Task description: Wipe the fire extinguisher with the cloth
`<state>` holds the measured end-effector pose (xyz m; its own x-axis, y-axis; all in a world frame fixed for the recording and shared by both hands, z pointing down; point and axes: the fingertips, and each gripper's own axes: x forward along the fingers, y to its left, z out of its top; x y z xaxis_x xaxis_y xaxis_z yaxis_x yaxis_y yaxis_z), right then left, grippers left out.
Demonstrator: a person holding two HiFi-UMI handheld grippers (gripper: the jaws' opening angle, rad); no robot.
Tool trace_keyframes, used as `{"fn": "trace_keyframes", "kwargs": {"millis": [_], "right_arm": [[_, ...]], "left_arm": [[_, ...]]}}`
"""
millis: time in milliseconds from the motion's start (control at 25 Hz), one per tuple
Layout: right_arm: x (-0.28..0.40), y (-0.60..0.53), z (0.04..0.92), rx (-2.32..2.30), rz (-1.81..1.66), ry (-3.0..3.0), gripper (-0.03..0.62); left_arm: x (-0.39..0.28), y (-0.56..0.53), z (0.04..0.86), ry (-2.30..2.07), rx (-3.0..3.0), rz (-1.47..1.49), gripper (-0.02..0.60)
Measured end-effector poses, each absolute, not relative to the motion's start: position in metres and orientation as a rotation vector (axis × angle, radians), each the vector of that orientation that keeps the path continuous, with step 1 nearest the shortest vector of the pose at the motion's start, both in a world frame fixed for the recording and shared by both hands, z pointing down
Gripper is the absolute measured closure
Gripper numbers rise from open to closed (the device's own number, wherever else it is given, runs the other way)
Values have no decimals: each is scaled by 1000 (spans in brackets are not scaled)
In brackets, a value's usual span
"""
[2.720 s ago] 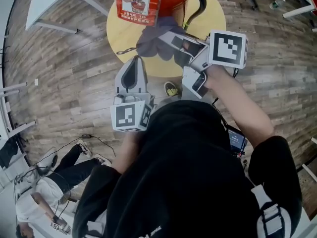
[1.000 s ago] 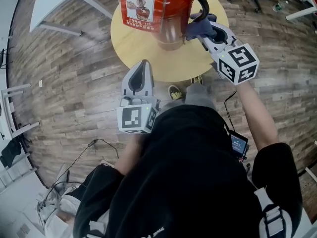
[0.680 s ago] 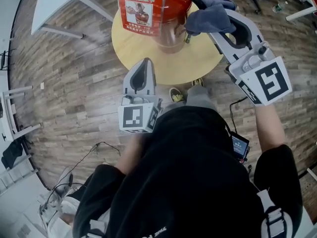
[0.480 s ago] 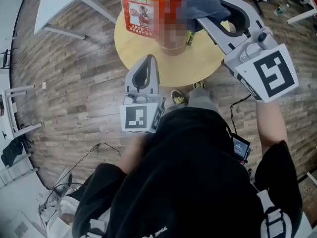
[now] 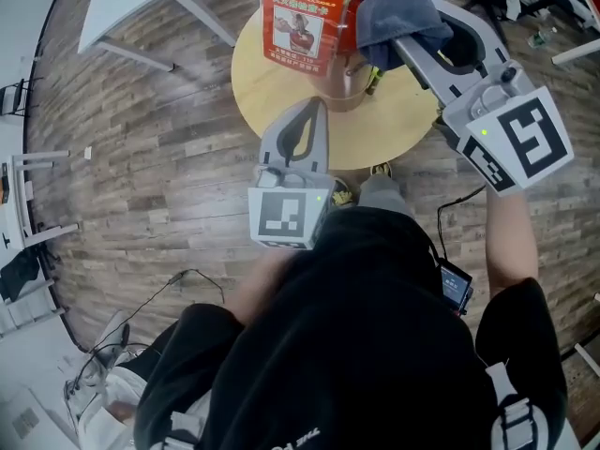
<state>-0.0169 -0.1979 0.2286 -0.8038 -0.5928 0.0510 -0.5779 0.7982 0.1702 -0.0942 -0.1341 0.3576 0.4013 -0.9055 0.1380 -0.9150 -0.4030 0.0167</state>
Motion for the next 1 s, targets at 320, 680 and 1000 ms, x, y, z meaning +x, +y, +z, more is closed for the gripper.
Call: {"fn": "trace_keyframes", "kwargs": {"millis": [320, 680, 1000], "right_arm": [[2, -195, 263, 991, -110, -2874, 479], [11, -204, 345, 888, 118, -2846, 479], [8, -235, 467, 831, 276, -2697, 477]], "left_arm": [[-97, -135, 368, -1638, 2533, 152, 566], [-86, -148, 375, -1691, 2486, 167, 566], [-72, -168, 372, -1769, 2416, 228, 566]]}}
